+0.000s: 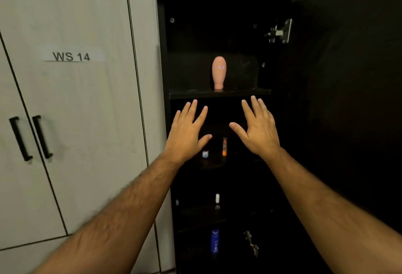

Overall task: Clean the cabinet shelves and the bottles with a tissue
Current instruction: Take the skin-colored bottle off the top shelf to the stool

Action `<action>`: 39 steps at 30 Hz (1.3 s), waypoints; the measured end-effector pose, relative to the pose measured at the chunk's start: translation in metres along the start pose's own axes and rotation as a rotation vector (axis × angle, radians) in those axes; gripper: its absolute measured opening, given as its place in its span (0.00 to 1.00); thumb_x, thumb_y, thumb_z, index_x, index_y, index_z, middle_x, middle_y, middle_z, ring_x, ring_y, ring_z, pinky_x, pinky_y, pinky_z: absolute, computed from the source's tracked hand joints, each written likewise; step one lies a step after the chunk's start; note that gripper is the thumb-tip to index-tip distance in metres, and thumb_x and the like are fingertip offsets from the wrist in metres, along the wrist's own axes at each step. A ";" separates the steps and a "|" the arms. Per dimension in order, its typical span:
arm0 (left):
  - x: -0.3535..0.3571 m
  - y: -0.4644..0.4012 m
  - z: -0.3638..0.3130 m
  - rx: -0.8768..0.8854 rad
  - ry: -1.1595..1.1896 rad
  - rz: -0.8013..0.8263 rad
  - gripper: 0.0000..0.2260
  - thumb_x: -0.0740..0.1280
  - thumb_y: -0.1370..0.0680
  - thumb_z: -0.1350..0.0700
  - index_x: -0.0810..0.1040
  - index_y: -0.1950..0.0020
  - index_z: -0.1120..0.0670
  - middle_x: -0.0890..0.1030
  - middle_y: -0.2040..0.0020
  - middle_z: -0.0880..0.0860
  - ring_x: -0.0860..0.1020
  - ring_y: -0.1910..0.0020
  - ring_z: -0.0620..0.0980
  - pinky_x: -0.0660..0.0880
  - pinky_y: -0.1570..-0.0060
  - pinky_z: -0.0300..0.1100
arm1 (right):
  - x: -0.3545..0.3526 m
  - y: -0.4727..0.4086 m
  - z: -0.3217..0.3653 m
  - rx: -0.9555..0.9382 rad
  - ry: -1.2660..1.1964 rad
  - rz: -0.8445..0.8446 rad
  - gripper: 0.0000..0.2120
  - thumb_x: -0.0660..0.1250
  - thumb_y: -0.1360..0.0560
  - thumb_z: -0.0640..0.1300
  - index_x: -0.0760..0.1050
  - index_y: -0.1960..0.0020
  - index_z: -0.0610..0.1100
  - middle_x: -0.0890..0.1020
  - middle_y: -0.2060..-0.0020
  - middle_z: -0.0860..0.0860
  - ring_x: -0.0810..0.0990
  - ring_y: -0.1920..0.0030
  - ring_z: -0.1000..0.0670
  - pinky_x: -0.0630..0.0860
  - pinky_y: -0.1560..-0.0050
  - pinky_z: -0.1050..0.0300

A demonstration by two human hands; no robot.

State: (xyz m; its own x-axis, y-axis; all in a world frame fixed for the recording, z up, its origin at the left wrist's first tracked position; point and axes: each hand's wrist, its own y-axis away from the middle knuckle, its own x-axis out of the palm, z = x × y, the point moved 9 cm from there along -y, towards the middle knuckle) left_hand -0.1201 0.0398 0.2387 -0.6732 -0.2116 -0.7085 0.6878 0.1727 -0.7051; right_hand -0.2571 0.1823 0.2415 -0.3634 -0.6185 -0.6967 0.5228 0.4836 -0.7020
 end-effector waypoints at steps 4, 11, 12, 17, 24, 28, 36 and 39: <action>-0.019 -0.040 -0.005 0.035 -0.011 -0.110 0.35 0.65 0.23 0.42 0.53 0.21 0.48 0.51 0.21 0.56 0.48 0.22 0.54 0.49 0.25 0.52 | -0.024 -0.048 0.007 -0.083 0.011 -0.089 0.35 0.54 0.23 0.67 0.59 0.23 0.47 0.59 0.23 0.44 0.53 0.22 0.45 0.55 0.26 0.44; -0.045 -0.107 -0.005 0.031 -0.012 -0.271 0.31 0.66 0.22 0.45 0.58 0.22 0.49 0.56 0.21 0.55 0.53 0.22 0.53 0.49 0.26 0.50 | -0.040 -0.124 0.000 -0.166 0.021 -0.117 0.35 0.55 0.23 0.67 0.60 0.23 0.47 0.62 0.24 0.45 0.57 0.24 0.45 0.59 0.26 0.44; -0.045 -0.116 -0.003 0.012 -0.020 -0.265 0.31 0.66 0.23 0.45 0.60 0.23 0.49 0.58 0.22 0.55 0.54 0.22 0.53 0.50 0.25 0.51 | -0.039 -0.134 -0.002 -0.164 0.019 -0.103 0.34 0.55 0.23 0.67 0.60 0.24 0.47 0.64 0.25 0.46 0.59 0.24 0.45 0.60 0.27 0.44; -0.049 -0.155 0.013 -0.175 0.138 -0.297 0.22 0.67 0.23 0.49 0.70 0.29 0.50 0.72 0.31 0.51 0.68 0.31 0.48 0.65 0.31 0.45 | -0.030 -0.175 -0.016 -0.069 -0.202 -0.035 0.29 0.64 0.23 0.60 0.66 0.28 0.48 0.74 0.33 0.48 0.72 0.33 0.47 0.71 0.35 0.48; -0.024 -0.179 0.034 -0.532 0.599 -0.252 0.20 0.71 0.24 0.54 0.75 0.33 0.54 0.80 0.42 0.50 0.74 0.48 0.41 0.69 0.44 0.34 | 0.015 -0.206 -0.017 0.131 -0.886 0.251 0.22 0.71 0.25 0.50 0.70 0.34 0.47 0.79 0.48 0.48 0.81 0.50 0.51 0.80 0.49 0.52; 0.001 -0.188 0.045 -0.685 0.814 -0.198 0.21 0.71 0.24 0.55 0.73 0.32 0.54 0.79 0.42 0.50 0.77 0.45 0.46 0.75 0.39 0.48 | 0.033 -0.210 -0.012 0.201 -1.099 0.340 0.22 0.72 0.25 0.44 0.70 0.34 0.47 0.79 0.46 0.46 0.83 0.50 0.49 0.81 0.48 0.49; 0.025 -0.194 0.043 -0.716 0.868 -0.051 0.18 0.70 0.24 0.60 0.74 0.34 0.53 0.78 0.42 0.51 0.79 0.50 0.47 0.77 0.55 0.40 | 0.046 -0.213 -0.008 0.178 -1.099 0.334 0.16 0.72 0.26 0.40 0.75 0.40 0.47 0.82 0.49 0.48 0.83 0.52 0.49 0.82 0.50 0.48; 0.026 -0.195 0.036 -0.679 0.801 -0.023 0.17 0.70 0.24 0.61 0.75 0.36 0.53 0.79 0.42 0.51 0.79 0.47 0.47 0.78 0.46 0.46 | 0.045 -0.213 -0.007 0.152 -1.065 0.284 0.12 0.73 0.27 0.39 0.76 0.47 0.49 0.83 0.52 0.48 0.83 0.53 0.50 0.82 0.52 0.51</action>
State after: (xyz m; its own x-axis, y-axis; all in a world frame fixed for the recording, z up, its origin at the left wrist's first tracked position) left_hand -0.2618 -0.0341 0.3586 -0.8375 0.4340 -0.3320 0.5426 0.7323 -0.4115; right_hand -0.3900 0.0556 0.3581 0.5945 -0.7480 -0.2952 0.5971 0.6565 -0.4611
